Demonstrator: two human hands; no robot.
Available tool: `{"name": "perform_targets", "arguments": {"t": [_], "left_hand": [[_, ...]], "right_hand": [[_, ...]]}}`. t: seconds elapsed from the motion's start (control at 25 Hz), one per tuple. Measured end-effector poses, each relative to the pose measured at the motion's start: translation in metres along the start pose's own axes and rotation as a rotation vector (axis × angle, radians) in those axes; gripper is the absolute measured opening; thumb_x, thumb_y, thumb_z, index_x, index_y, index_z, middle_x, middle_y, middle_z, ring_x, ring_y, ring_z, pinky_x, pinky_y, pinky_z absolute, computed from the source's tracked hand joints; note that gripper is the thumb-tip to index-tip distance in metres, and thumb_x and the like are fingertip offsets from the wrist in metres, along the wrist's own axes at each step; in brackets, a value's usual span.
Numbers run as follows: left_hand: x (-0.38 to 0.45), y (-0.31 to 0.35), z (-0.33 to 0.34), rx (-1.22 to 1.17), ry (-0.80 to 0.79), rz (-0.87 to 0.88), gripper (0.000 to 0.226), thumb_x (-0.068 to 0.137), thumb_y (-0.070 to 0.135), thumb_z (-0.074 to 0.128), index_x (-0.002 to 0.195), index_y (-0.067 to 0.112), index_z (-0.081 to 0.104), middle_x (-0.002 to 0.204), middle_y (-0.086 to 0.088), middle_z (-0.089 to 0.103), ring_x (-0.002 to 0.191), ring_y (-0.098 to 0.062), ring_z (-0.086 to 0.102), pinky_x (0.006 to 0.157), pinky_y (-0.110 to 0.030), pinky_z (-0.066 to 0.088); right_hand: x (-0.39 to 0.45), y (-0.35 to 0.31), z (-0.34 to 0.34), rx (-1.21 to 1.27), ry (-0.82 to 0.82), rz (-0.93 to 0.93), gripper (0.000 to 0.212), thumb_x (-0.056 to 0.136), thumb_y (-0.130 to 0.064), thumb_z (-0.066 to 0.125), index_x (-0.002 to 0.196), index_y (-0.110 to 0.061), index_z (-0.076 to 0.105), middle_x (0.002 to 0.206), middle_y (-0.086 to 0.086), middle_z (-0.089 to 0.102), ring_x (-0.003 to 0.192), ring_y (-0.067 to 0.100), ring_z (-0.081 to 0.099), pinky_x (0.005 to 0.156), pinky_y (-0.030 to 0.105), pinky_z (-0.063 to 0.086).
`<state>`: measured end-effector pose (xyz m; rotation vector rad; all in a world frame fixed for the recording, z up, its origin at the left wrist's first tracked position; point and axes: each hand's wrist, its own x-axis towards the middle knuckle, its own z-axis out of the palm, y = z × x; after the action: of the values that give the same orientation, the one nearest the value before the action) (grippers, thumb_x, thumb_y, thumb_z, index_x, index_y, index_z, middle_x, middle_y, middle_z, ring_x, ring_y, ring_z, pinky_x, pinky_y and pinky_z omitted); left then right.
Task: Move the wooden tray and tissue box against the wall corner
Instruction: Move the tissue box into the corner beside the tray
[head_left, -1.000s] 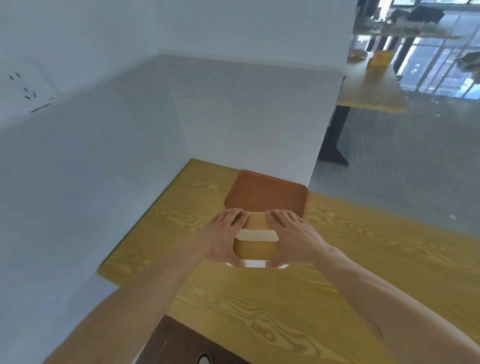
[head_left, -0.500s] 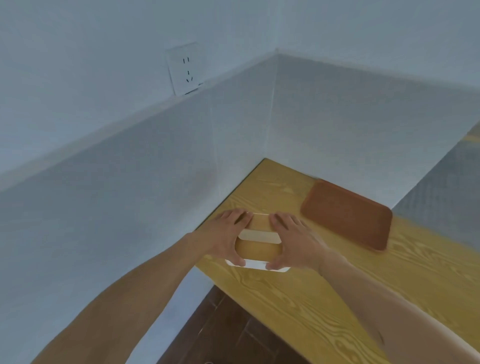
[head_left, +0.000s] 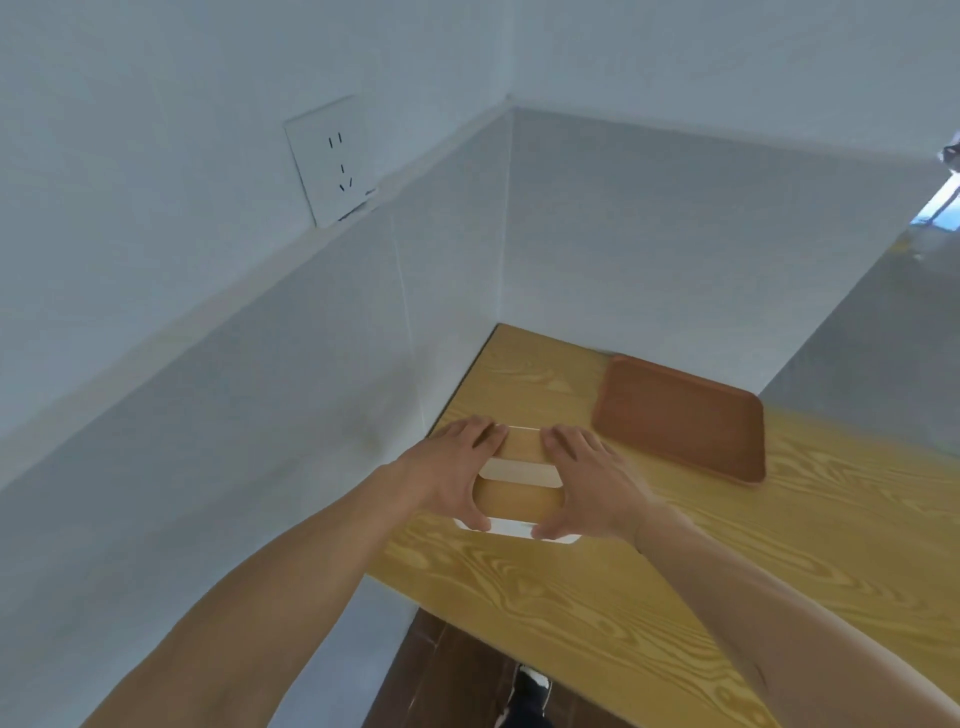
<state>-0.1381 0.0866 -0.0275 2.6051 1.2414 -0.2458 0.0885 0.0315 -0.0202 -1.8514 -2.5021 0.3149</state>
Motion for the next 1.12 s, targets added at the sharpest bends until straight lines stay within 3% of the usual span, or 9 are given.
{"name": "perform_targets", "arguments": {"t": [0.52, 0.72, 1.12], "left_hand": [[0.143, -0.029, -0.022, 0.051, -0.098, 0.052, 0.129, 0.059, 0.061, 0.075, 0.154, 0.022, -0.003, 0.161, -0.003, 0.001, 0.147, -0.026, 0.011, 0.117, -0.045, 0.027], [0.187, -0.049, -0.021, 0.072, -0.121, 0.047, 0.129, 0.057, 0.055, 0.078, 0.154, 0.019, 0.0, 0.16, -0.006, 0.005, 0.145, -0.028, 0.017, 0.114, -0.046, 0.033], [0.279, -0.107, -0.021, 0.072, -0.181, 0.062, 0.131, 0.055, 0.039, 0.084, 0.154, 0.021, 0.0, 0.16, -0.01, 0.005, 0.145, -0.032, 0.018, 0.114, -0.044, 0.032]], "right_hand": [[0.092, 0.085, 0.005, 0.08, 0.007, 0.095, 0.13, 0.056, -0.075, 0.071, 0.155, -0.01, 0.015, 0.156, 0.005, 0.028, 0.143, 0.025, 0.022, 0.119, 0.038, 0.021], [0.133, 0.104, 0.013, 0.103, -0.032, 0.131, 0.131, 0.058, -0.075, 0.071, 0.155, -0.009, 0.013, 0.158, 0.007, 0.024, 0.145, 0.028, 0.02, 0.12, 0.04, 0.023], [0.225, 0.136, 0.036, 0.135, -0.037, 0.206, 0.128, 0.056, -0.072, 0.073, 0.153, -0.01, 0.018, 0.154, 0.008, 0.029, 0.141, 0.029, 0.024, 0.116, 0.041, 0.025]]}}
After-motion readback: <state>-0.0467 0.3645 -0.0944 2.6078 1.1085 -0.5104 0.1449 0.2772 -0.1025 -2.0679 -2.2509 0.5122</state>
